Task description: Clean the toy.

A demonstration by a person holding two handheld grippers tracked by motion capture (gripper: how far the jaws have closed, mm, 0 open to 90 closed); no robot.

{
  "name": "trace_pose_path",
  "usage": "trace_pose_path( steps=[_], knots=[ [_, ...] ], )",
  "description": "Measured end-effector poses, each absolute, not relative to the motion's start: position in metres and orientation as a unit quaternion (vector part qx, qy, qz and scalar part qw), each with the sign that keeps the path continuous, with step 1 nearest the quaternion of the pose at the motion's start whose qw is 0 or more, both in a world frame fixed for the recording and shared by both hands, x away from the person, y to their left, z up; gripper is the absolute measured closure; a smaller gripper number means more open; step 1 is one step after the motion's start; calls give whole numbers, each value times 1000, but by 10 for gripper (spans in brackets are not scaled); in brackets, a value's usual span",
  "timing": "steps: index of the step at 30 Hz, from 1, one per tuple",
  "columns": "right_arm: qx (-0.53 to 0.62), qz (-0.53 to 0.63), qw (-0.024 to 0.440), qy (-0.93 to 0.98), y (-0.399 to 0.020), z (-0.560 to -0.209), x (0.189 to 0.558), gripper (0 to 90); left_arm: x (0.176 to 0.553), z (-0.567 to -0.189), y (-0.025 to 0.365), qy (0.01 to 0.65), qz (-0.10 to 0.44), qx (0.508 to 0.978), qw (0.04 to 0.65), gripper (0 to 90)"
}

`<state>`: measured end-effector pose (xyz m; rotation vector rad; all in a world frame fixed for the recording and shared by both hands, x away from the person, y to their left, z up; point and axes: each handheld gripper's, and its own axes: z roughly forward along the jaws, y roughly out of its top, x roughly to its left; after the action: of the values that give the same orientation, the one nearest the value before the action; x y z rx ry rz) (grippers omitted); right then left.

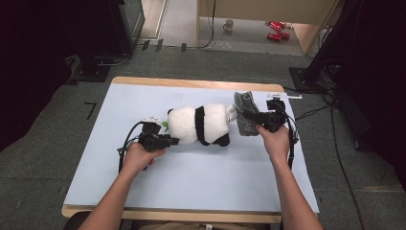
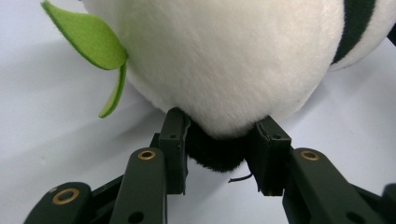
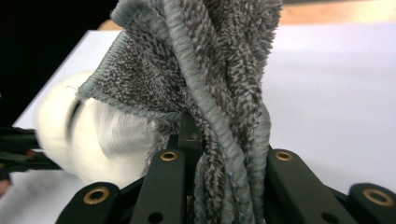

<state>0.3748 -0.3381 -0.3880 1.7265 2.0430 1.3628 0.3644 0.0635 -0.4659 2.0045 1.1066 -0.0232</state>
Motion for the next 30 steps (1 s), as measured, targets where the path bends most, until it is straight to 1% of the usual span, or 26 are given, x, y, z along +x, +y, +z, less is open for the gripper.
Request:
trace_pose_path(
  steps=[4, 6, 8, 10, 11, 14, 16, 21, 24, 25, 27, 28, 30],
  knots=[
    [557, 463, 66, 686, -325, -386, 377, 766, 362, -466, 63, 438, -6, 800, 411, 624],
    [548, 448, 59, 704, -309, -393, 383, 765, 361, -467, 63, 440, -4, 799, 411, 623],
    [547, 442, 60, 708, -305, -396, 384, 764, 361, -468, 63, 440, -3, 798, 411, 622],
    [546, 437, 65, 712, -302, -402, 385, 762, 361, -469, 64, 439, -2, 797, 414, 621],
    [544, 423, 84, 720, -301, -405, 385, 763, 361, -469, 64, 439, -2, 795, 418, 619],
    [545, 402, 97, 729, -300, -410, 385, 765, 360, -468, 64, 439, 0, 794, 421, 618],
    [557, 419, 73, 714, -303, -423, 386, 769, 361, -468, 64, 440, -2, 794, 420, 617],
    [567, 411, 63, 711, -306, -434, 386, 770, 361, -468, 64, 439, 1, 793, 423, 615],
    [578, 394, 48, 713, -307, -444, 386, 771, 361, -468, 64, 430, 15, 798, 422, 612],
    [586, 376, 32, 717, -306, -453, 386, 772, 361, -468, 63, 427, 21, 800, 422, 609],
    [589, 367, 28, 720, -305, -457, 386, 772, 362, -468, 63, 428, 20, 799, 422, 610],
    [592, 351, 19, 725, -304, -465, 385, 772, 362, -468, 63, 430, 18, 798, 422, 610],
    [596, 358, 12, 719, -307, -467, 385, 771, 362, -468, 64, 427, 20, 798, 424, 610]
  ],
)
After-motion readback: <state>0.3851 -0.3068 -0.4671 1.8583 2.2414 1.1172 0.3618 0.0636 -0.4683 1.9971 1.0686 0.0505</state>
